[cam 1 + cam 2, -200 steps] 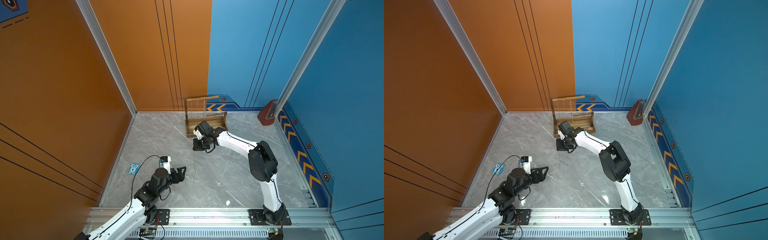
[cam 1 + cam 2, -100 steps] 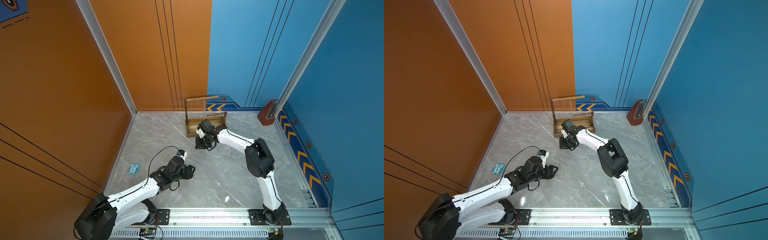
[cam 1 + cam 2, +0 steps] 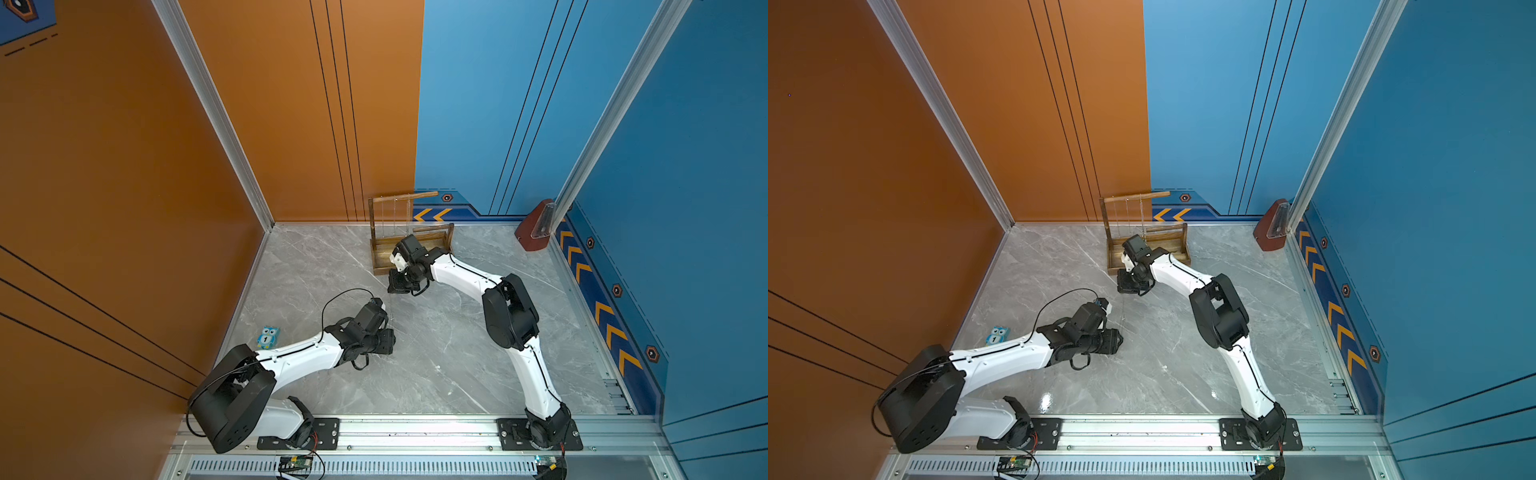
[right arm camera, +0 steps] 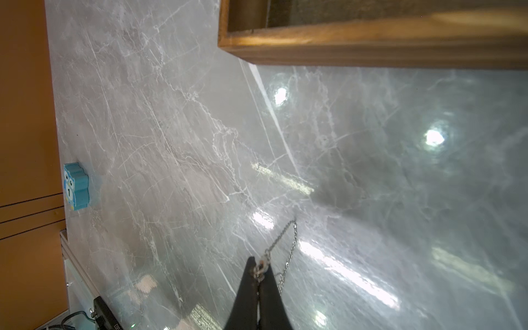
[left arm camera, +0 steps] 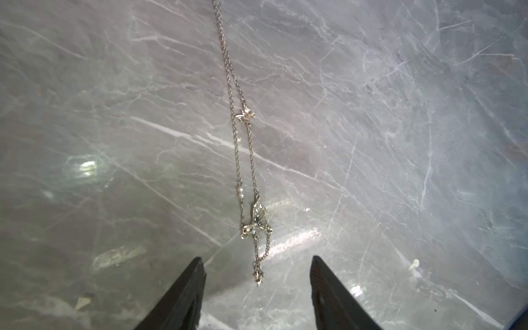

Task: Take the necklace off the jewelry display stand
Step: Place the necklace at the center of the board.

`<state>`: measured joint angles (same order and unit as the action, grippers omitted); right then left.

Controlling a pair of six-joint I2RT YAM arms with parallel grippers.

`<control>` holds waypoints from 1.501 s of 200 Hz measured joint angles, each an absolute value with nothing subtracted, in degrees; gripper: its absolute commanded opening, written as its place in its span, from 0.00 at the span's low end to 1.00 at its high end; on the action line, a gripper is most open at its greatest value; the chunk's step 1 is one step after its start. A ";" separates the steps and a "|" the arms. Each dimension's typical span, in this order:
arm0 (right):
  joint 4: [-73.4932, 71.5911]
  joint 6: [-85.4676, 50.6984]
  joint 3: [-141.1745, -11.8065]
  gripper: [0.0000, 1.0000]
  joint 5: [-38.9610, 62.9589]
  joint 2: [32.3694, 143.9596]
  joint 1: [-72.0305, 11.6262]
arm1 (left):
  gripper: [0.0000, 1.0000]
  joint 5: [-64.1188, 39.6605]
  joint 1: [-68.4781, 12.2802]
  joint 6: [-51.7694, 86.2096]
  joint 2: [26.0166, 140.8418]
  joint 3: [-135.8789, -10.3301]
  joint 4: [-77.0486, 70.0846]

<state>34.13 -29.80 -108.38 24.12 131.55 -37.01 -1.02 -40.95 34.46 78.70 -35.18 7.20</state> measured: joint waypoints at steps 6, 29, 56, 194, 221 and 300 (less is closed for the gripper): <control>34.11 -29.80 -108.62 0.00 24.29 131.83 -36.95 | 0.59 -0.82 -40.93 34.44 79.11 -35.44 7.38; 34.37 -29.80 -109.36 0.00 24.53 132.49 -36.75 | 0.55 -0.19 -40.56 34.33 81.56 -37.04 7.94; 34.50 -29.80 -109.91 0.00 24.91 132.99 -36.40 | 0.48 0.05 -40.56 34.13 84.60 -39.03 8.16; 35.14 -29.39 -112.44 0.03 25.39 134.87 -35.35 | 0.28 2.15 -40.64 34.30 87.92 -40.49 7.49; 35.18 -29.39 -113.75 0.03 25.56 135.59 -35.16 | 0.29 2.13 -40.82 34.30 87.85 -40.18 6.92; 35.46 -29.41 -114.26 0.04 25.82 136.88 -35.11 | 0.24 2.61 -41.06 34.44 88.44 -41.12 8.78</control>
